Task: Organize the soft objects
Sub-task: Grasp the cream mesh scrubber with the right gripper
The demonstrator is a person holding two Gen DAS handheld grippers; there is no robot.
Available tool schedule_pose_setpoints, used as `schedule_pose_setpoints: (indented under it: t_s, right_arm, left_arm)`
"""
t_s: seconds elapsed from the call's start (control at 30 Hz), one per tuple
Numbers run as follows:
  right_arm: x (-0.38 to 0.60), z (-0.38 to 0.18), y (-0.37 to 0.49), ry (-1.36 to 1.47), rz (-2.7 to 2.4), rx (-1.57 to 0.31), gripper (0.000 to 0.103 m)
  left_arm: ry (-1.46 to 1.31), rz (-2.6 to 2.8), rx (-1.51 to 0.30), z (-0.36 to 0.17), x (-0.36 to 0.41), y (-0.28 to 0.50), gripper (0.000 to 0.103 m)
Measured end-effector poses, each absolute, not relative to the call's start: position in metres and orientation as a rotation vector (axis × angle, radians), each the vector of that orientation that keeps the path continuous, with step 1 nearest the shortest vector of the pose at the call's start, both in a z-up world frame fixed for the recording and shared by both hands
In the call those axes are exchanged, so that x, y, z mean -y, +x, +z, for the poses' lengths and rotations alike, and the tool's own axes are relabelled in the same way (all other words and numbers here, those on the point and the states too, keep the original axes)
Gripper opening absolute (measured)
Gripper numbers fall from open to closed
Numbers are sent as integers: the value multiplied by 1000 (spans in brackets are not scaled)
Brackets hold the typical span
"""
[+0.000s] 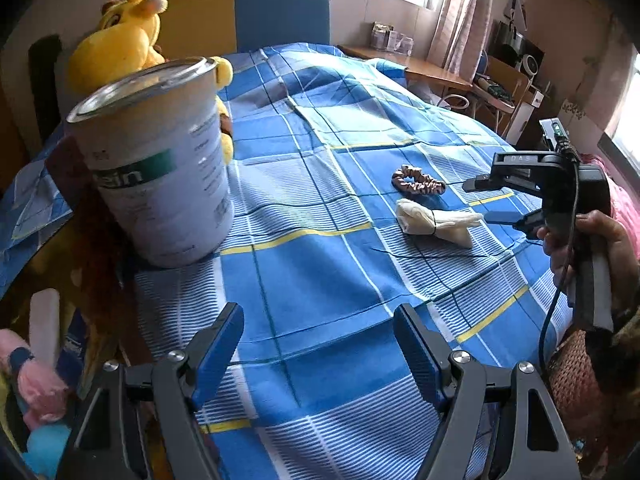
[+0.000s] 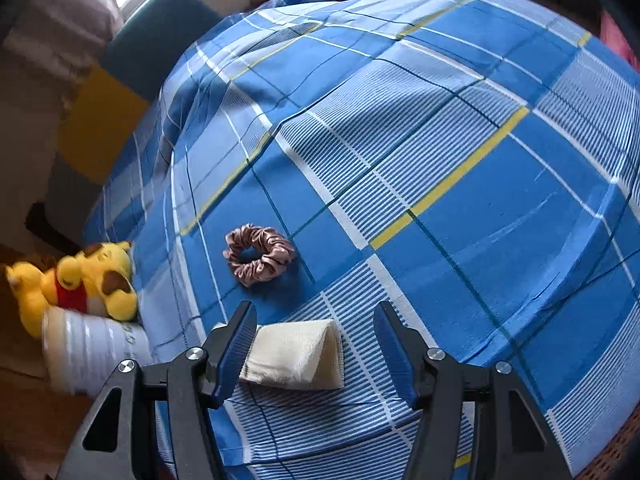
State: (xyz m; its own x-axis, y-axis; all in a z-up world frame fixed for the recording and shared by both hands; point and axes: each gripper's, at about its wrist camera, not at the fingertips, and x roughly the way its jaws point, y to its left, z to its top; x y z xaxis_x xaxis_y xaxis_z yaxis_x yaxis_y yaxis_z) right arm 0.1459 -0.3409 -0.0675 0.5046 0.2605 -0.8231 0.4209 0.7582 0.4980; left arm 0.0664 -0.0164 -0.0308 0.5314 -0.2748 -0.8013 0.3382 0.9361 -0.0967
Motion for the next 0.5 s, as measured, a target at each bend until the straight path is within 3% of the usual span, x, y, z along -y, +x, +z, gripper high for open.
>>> schedule_pose_setpoints:
  t_s: [0.13,0.5]
  right_arm:
    - [317,-58,156,600,-48,-1061,64]
    - [218,-55,164,-172,242,-1167,69]
  left_arm:
    - [80,-375,-978,-42,23,67,78]
    - [79,-390,-1004,-48,15,69,78]
